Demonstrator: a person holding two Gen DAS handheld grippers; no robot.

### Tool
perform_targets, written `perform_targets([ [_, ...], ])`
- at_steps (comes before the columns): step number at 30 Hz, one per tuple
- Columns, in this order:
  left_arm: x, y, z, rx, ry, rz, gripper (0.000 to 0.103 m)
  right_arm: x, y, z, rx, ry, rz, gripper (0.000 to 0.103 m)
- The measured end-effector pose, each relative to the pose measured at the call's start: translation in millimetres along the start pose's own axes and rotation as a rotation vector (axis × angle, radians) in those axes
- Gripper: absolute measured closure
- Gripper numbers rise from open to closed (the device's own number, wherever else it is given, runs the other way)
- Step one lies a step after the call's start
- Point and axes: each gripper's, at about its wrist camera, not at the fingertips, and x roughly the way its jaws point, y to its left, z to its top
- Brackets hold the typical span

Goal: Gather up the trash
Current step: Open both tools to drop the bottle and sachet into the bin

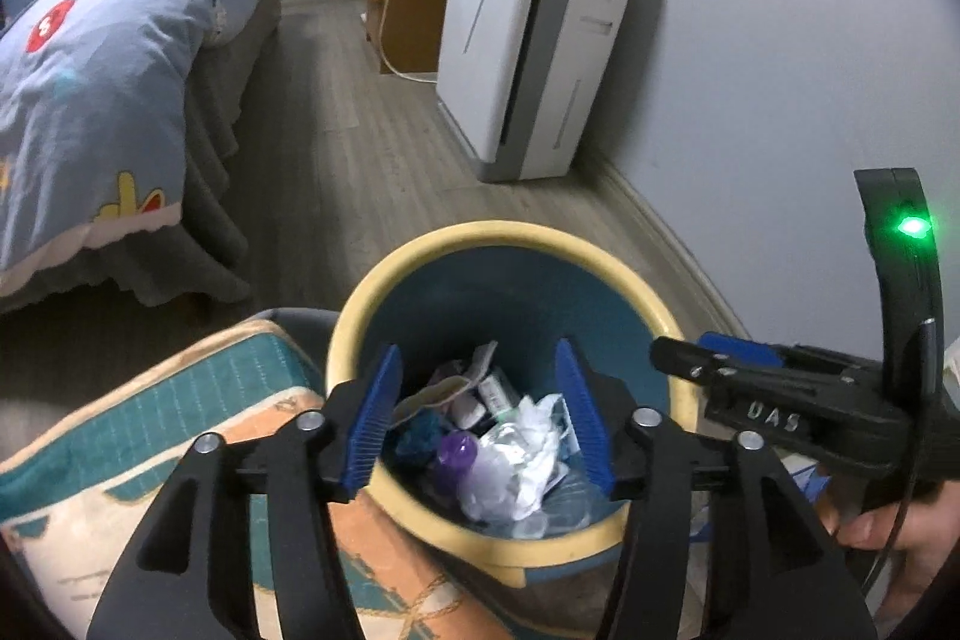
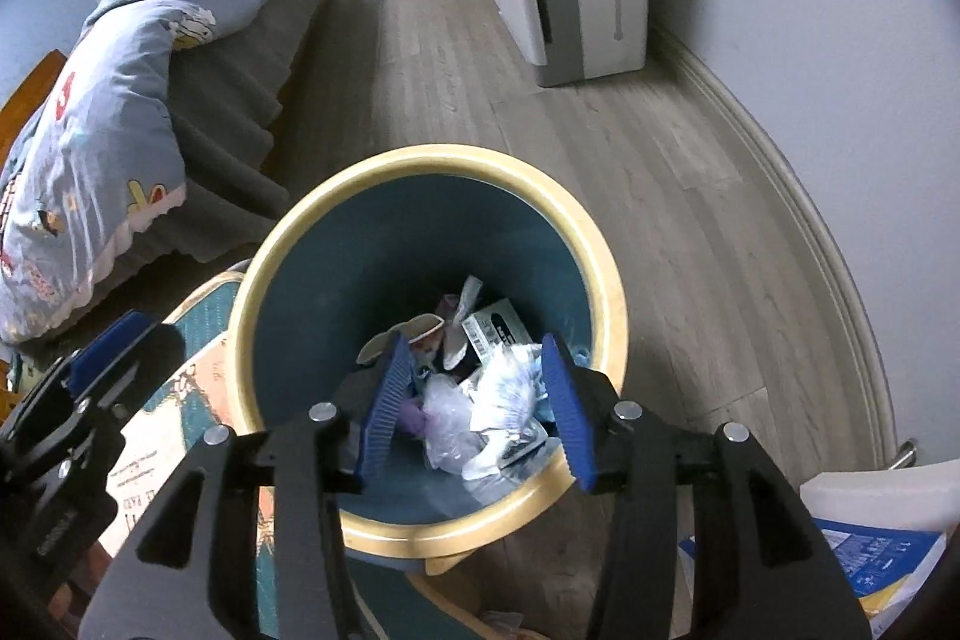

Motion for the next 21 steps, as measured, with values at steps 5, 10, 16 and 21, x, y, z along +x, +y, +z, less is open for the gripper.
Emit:
perform_targets([
  [5, -14.4, 8.7, -2.8, -0.028, 0.010, 0.035, 0.025, -10.1, 5.2, -3.7, -0.021, -0.012, 0.008, 0.033],
  [10, -50.0, 9.9, -3.3, -0.027, -0.045, 0.117, 0.007, -30.2, 14.7, -12.8, -0.069, -0.026, 0.019, 0.008],
  [16, -97.5, 9.1, -9.7, -0.012, -0.094, 0.155, 0.005, -68.1, 17.6, -28.6, -0.063, -0.058, 0.045, 0.006],
  [21, -125.9, 4.4, -19.5, -0.024, -0.083, 0.159, 0.005, -98.1, 28.8, -50.8, -0.114, -0.093, 0.018, 0.006],
])
